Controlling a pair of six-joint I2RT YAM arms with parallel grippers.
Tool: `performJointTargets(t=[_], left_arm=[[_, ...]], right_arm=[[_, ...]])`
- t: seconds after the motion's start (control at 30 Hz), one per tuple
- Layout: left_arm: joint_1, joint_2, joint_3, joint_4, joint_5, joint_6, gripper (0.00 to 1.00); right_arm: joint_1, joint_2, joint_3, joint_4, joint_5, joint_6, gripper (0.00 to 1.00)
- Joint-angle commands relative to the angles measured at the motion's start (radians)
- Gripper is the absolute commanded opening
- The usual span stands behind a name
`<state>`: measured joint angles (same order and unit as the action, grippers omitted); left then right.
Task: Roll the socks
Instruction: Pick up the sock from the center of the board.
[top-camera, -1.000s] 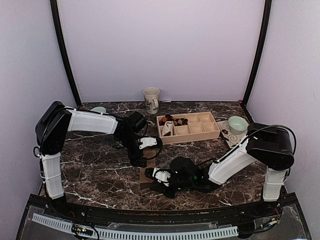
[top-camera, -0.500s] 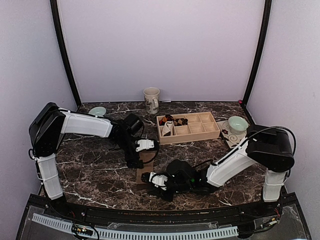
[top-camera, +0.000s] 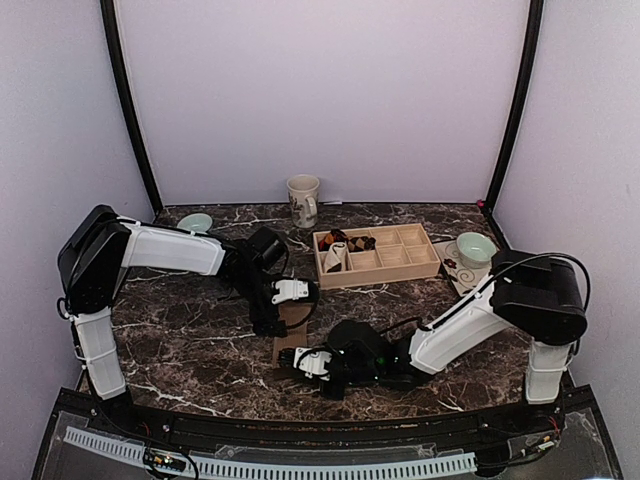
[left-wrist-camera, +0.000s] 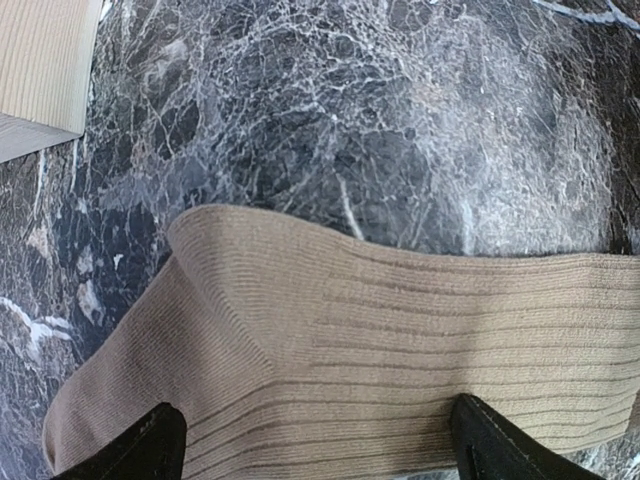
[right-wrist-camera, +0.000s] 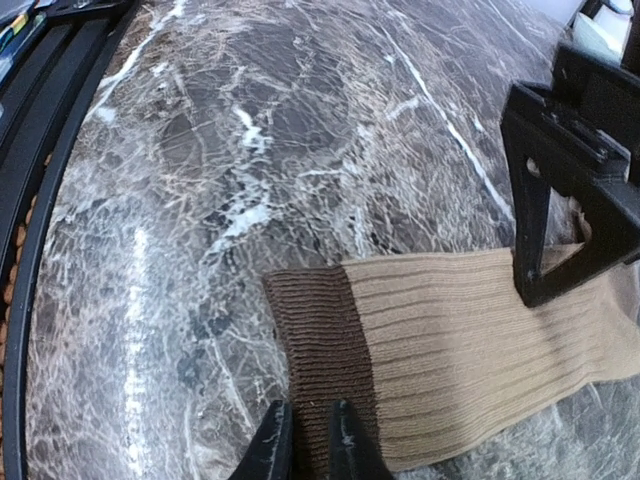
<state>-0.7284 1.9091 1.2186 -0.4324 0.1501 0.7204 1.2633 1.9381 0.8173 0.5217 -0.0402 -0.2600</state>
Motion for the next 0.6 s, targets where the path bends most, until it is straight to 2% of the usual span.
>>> performJointTargets(t=[0.0, 0.1, 0.3, 0.57], left_arm=[[0.003, 0.004, -0.029, -0.046, -0.046, 0.019, 0.96], [0.013, -0.032, -0.037, -0.042, -0.052, 0.001, 0.99], [0.045, -0.151, -0.120, -0.041, -0.036, -0.017, 0.99], [0.046, -0.367, -0.288, -0.031, -0.030, 0.005, 0.99]], right_arm=[[-0.007, 0.049, -0.005, -0.018, -0.028, 0.074, 0.07], [-0.013, 0.069, -0.034, 0.023, -0.063, 0.152, 0.00], [-0.023, 0.074, -0.070, 0.110, -0.080, 0.321, 0.00], [-0.057, 0.101, 0.022, 0.016, -0.262, 0.475, 0.00]])
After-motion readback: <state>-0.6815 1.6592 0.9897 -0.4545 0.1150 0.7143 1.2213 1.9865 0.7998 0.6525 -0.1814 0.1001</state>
